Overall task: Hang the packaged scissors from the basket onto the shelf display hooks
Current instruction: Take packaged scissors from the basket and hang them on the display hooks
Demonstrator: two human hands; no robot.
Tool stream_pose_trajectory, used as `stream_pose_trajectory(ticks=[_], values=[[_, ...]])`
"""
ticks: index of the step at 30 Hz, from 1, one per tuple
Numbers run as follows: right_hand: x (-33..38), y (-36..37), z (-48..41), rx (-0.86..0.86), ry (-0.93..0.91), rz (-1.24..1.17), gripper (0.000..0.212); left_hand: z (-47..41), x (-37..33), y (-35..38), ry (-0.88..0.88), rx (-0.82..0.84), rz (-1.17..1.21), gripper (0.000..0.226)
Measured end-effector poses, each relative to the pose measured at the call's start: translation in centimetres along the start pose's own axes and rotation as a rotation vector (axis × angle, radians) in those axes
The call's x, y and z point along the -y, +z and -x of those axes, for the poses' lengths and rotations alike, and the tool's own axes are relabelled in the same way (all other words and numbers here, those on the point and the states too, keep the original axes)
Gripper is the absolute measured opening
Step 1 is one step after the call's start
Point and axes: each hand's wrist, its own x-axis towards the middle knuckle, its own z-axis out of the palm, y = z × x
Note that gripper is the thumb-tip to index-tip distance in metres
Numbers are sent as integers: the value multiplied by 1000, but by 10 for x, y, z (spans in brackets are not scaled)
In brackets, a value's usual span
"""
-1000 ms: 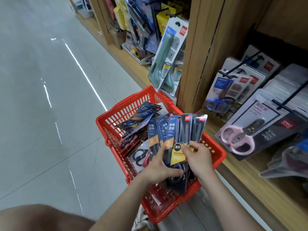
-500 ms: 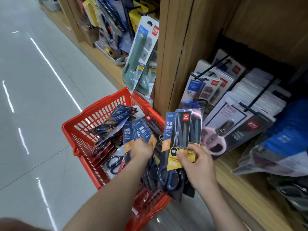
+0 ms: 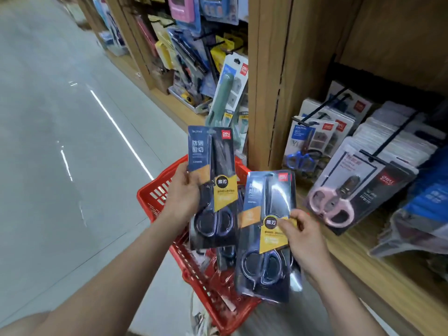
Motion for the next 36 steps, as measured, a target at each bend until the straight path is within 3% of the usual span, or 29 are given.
stream_pose_trajectory(ticks=[3,7,13,17,21,24,28,31,33,36], values=[[21,-9,5,15,-15,-70,11,21,-9,-19,-10,-38,52,29],[53,-22,22,25,-96,-124,17,53,-23,-17,-69,141,170,32],[101,-48,66,88,-317,-148,63,103,-46,3,98,239,101,28],[115,-69,89,36,-410,-179,44,125,-67,15,217,259,75,25],[118,-98,107,-26,-431,-211,59,144,-91,29,299,280,83,28],[120,-119,121,-77,-443,-197,62,158,-114,38,252,333,196,34],[124,-139,142,-144,-466,-191,67,165,-155,54,271,403,297,14],[127,-158,155,-175,-486,-187,74,171,-182,68,378,424,232,4],[128,-172,162,-191,-486,-202,66,180,-194,78,438,447,221,4],[129,-193,175,-265,-485,-182,38,195,-204,94,467,497,262,7]])
